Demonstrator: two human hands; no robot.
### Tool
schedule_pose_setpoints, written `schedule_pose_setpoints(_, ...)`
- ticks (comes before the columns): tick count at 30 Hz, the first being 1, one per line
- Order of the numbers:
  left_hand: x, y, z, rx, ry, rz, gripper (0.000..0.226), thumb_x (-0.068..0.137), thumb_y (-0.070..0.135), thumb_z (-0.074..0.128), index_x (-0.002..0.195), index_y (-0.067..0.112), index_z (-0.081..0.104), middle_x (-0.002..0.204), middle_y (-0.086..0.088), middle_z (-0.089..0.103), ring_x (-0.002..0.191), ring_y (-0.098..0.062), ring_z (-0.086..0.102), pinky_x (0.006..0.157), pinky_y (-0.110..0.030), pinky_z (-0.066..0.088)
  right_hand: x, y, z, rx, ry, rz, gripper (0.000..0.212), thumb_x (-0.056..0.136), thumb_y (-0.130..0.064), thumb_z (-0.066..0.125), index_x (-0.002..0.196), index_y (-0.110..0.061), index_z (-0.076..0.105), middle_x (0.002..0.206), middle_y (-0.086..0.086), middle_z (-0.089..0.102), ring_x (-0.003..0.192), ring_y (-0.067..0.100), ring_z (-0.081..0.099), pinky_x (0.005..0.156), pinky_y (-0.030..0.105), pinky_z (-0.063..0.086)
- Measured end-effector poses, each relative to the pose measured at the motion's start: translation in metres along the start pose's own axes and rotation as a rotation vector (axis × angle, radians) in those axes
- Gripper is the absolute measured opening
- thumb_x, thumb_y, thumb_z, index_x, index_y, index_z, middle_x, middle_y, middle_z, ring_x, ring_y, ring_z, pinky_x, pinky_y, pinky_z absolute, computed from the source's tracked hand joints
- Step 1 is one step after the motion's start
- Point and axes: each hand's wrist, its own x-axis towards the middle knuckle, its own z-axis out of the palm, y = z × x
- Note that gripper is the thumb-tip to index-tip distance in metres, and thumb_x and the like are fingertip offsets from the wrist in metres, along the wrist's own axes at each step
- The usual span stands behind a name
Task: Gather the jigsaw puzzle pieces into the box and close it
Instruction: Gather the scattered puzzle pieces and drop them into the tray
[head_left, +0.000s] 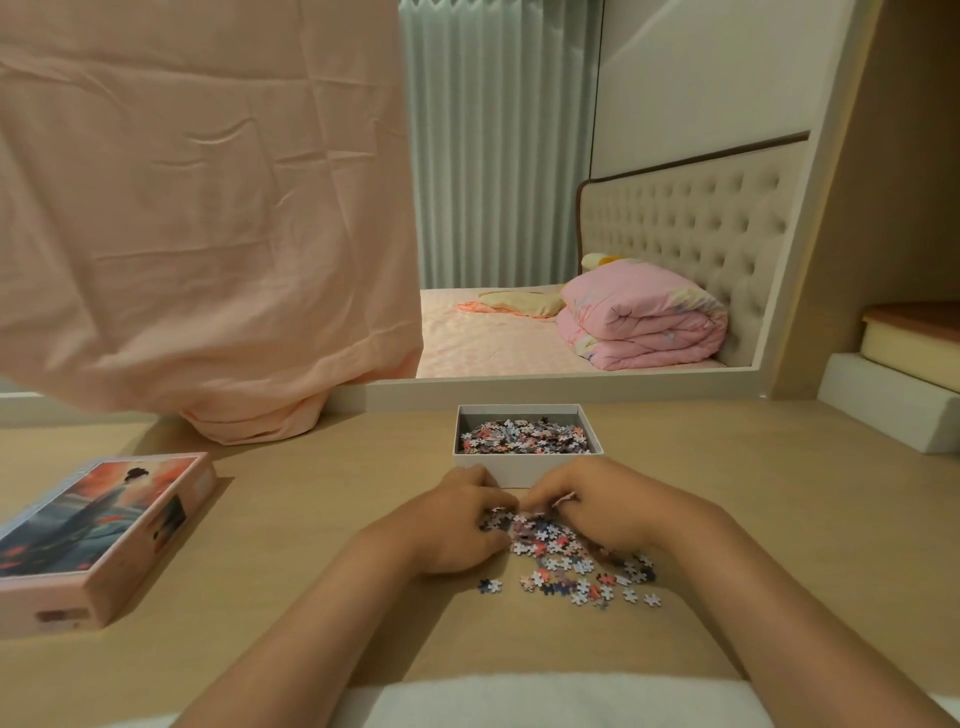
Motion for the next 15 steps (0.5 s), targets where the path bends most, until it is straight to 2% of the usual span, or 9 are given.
schedule_pose_setpoints(2,0.001,0.000,-0.003,-0.031,0.004,-0.008,0.058,0.089,0.053,0.056,0.143,0.036,0.044,0.130,0.011,0.040,0.124,-0.012,0.040,0.107,-0.035,0.036,-0.007,0.004,-0.008,0.042,0.029,0.009,0.047,0.092,-0.013,0.052,0.107,-0.055,0.068,0.122,-0.013,0.067,0.088,0.015,0.070,0.082,0.037,0.060)
schedule_pose_setpoints(4,-0.001,-0.002,-0.008,-0.027,-0.045,-0.040,0.074,0.082,0.065,0.057,0.146,0.035,0.037,0.132,0.011,0.037,0.122,-0.012,0.041,0.106,-0.036,0.037,-0.013,0.009,-0.017,0.040,0.011,0.052,0.039,0.088,-0.026,0.067,0.120,-0.048,0.064,0.130,-0.011,0.062,0.104,0.009,0.066,0.095,0.036,0.054)
schedule_pose_setpoints(7,-0.007,-0.006,-0.010,0.082,-0.105,-0.088,0.088,0.071,0.077,0.055,0.146,0.036,0.035,0.134,0.011,0.032,0.126,-0.010,0.034,0.108,-0.039,0.036,-0.022,0.013,-0.025,-0.096,-0.118,0.177,0.082,0.072,-0.046,0.084,0.144,-0.034,0.047,0.148,-0.008,0.047,0.127,0.015,0.052,0.107,0.037,0.043)
schedule_pose_setpoints(9,-0.007,-0.005,-0.006,0.101,-0.051,-0.073,0.075,0.079,0.069,0.056,0.143,0.034,0.042,0.129,0.010,0.036,0.125,-0.011,0.036,0.107,-0.038,0.037,-0.024,0.010,-0.025,-0.171,-0.195,0.239,0.100,0.065,-0.057,0.084,0.150,-0.029,0.039,0.149,-0.006,0.043,0.131,0.020,0.048,0.107,0.038,0.041)
schedule_pose_setpoints(10,-0.006,-0.004,-0.003,0.085,-0.006,-0.053,0.065,0.084,0.063,0.057,0.141,0.033,0.046,0.125,0.009,0.039,0.121,-0.012,0.039,0.105,-0.036,0.038,-0.023,0.009,-0.022,-0.190,-0.204,0.235,0.101,0.066,-0.060,0.082,0.151,-0.027,0.038,0.144,-0.007,0.047,0.127,0.020,0.050,0.104,0.036,0.042)
schedule_pose_setpoints(12,-0.002,-0.001,0.002,0.042,0.067,-0.002,0.049,0.090,0.051,0.059,0.135,0.032,0.055,0.115,0.010,0.043,0.106,-0.010,0.045,0.097,-0.030,0.041,-0.020,0.007,-0.016,-0.173,-0.175,0.187,0.089,0.075,-0.055,0.079,0.149,-0.023,0.041,0.128,-0.010,0.056,0.115,0.019,0.054,0.096,0.033,0.044)
schedule_pose_setpoints(15,0.001,0.005,0.004,-0.003,0.108,0.079,0.034,0.092,0.038,0.063,0.125,0.032,0.064,0.107,0.011,0.049,0.090,-0.005,0.049,0.085,-0.021,0.040,-0.014,0.003,-0.006,-0.094,-0.097,0.122,0.065,0.083,-0.041,0.076,0.142,-0.025,0.052,0.134,-0.005,0.060,0.116,0.015,0.058,0.101,0.034,0.047)
